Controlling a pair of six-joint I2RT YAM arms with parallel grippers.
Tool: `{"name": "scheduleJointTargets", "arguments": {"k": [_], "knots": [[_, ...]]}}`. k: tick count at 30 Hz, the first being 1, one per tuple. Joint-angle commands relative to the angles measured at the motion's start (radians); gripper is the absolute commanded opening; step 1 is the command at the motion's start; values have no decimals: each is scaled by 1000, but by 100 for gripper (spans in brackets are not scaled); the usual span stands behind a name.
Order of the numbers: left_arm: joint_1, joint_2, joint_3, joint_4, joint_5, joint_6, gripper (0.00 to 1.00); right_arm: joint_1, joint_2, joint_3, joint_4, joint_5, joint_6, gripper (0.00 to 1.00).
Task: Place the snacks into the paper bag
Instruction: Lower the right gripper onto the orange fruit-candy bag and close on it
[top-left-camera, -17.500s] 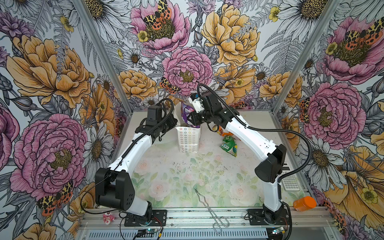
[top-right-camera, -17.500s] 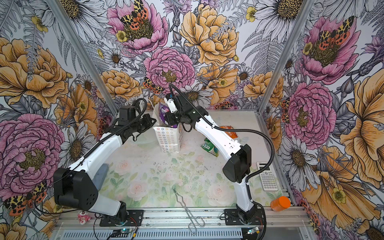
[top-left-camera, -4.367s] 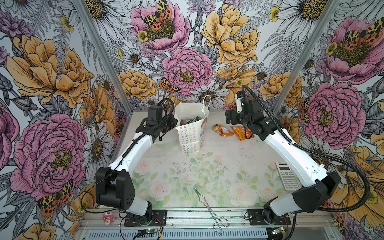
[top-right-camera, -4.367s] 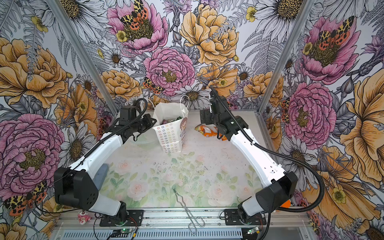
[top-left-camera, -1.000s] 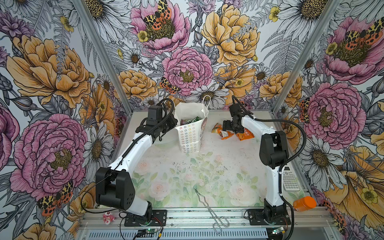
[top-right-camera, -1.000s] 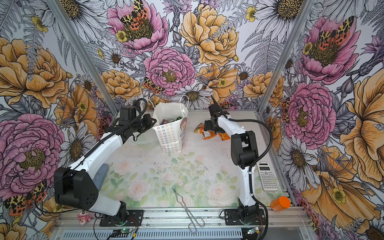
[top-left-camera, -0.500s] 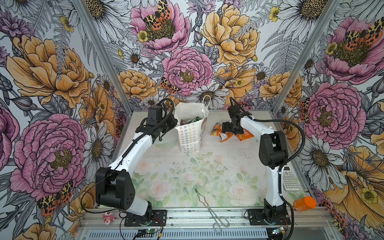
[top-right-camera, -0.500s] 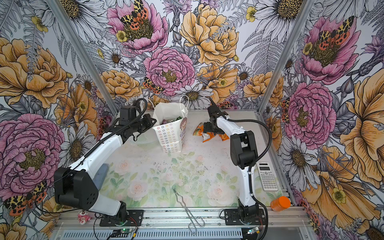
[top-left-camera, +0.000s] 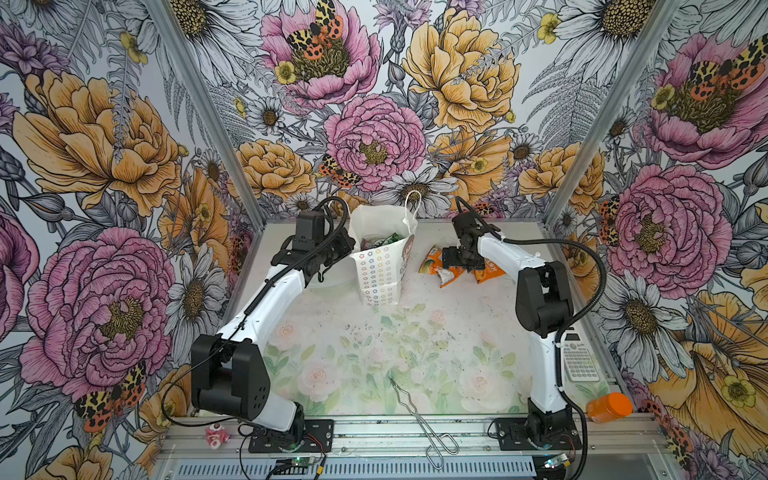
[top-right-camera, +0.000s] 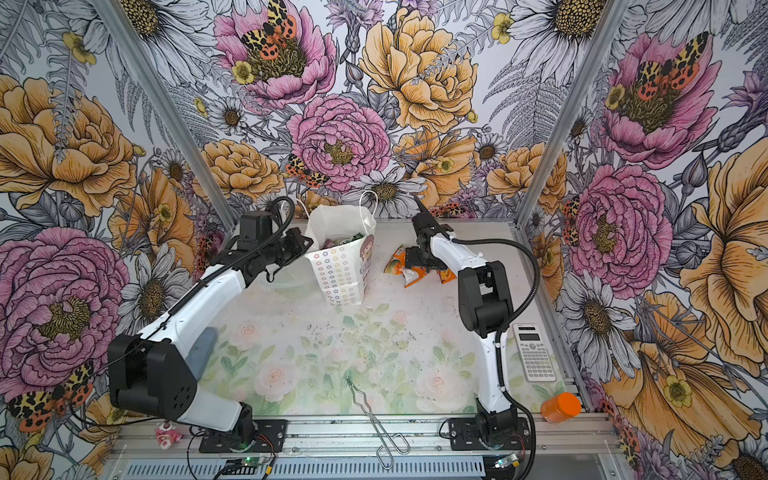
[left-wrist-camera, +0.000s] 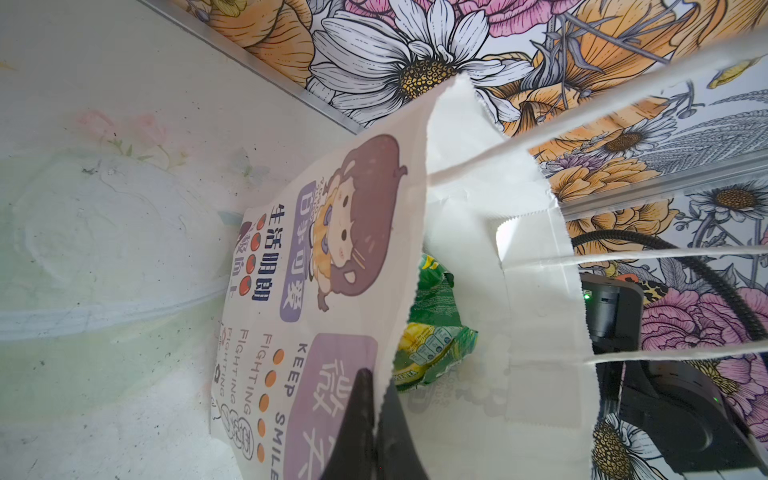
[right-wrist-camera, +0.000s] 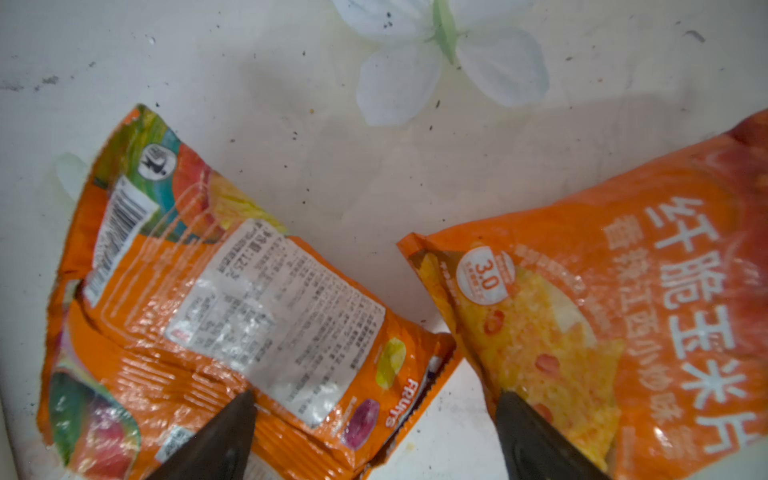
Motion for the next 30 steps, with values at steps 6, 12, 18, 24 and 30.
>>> {"name": "scheduleJointTargets", "arguments": {"k": [6,12,18,24,30], "knots": [[7,-11,-6,20,-2,-8,0,10,40,6,-24,21,-17,92],[9,-20,-12,21,-5,-7,0,12,26,16,-32,13,-33,92],[9,-11,-5,23,5,-6,0,17,-3,22,-36,4,-62,93],[7,-16,-9,24,4,-8,0,19,-27,50,-41,-5,-90,93],[9,-9,-5,26,10,-8,0,23,-46,69,-47,-14,-126,93]]}}
